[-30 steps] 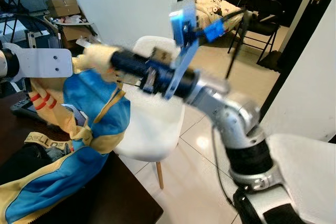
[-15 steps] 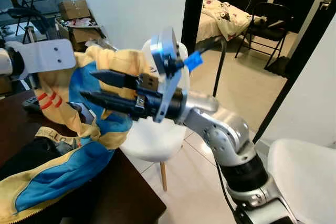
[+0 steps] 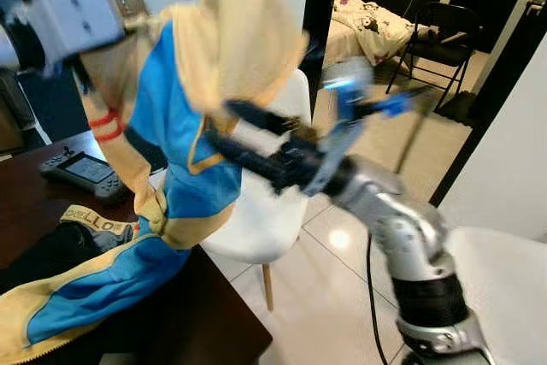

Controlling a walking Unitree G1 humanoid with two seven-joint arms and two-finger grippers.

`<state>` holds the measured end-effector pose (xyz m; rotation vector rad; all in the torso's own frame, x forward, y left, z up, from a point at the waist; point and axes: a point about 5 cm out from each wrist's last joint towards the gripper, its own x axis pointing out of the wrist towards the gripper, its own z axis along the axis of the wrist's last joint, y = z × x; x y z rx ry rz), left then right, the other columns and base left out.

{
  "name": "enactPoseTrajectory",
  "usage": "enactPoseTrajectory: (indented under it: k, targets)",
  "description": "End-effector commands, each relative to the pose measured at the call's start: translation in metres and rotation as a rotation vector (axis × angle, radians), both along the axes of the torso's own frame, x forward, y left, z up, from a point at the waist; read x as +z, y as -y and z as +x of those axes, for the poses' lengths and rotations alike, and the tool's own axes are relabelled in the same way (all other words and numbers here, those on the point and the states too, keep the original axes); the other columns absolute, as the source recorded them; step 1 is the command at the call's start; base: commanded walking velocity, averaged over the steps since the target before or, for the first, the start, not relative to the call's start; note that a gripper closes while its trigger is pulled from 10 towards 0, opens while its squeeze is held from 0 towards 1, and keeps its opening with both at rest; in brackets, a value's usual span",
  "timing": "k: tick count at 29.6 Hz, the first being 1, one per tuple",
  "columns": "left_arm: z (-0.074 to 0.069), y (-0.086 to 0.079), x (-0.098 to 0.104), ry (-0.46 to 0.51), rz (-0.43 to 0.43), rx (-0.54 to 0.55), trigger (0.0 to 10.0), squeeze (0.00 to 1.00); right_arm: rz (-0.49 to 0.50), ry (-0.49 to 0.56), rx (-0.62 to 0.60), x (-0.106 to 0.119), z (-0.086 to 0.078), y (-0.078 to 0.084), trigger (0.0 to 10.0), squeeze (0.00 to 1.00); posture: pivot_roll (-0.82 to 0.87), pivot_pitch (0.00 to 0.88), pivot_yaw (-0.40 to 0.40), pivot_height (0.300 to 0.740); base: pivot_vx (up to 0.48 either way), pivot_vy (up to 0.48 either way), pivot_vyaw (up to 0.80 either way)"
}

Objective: Hang hanger

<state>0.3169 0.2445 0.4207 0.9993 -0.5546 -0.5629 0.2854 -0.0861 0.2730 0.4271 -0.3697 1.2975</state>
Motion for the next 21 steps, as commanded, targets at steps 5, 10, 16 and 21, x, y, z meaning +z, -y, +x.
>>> enactPoseTrajectory:
  k: [5, 10, 16, 21]
  targets:
    - [-0.042, 0.011, 0.075, 0.144, -0.231, -0.371, 10.0, 0.0, 0.12, -0.055, 0.101, -0.027, -0.019, 0.036, 10.0, 1.0, 0.14, 0.0, 0.019, 0.74, 0.0, 0.0, 0.0]
    - [-0.05, 0.013, 0.087, 0.161, -0.242, -0.478, 10.0, 0.0, 0.124, -0.134, 0.059, -0.046, -0.018, 0.038, 10.0, 1.0, 0.13, 0.0, 0.03, 0.74, 0.0, 0.0, 0.0]
    - [-0.054, 0.015, 0.088, 0.12, -0.219, -0.575, 10.0, 0.0, 0.246, -0.208, -0.092, -0.046, -0.001, 0.04, 10.0, 1.0, 0.13, 0.0, 0.036, 0.74, 0.0, 0.0, 0.0]
    - [-0.052, 0.015, 0.083, 0.07, -0.193, -0.606, 10.0, 0.0, 0.437, -0.216, -0.114, -0.031, 0.003, 0.051, 10.0, 1.0, 0.12, 0.0, 0.038, 0.74, 0.0, 0.0, 0.0]
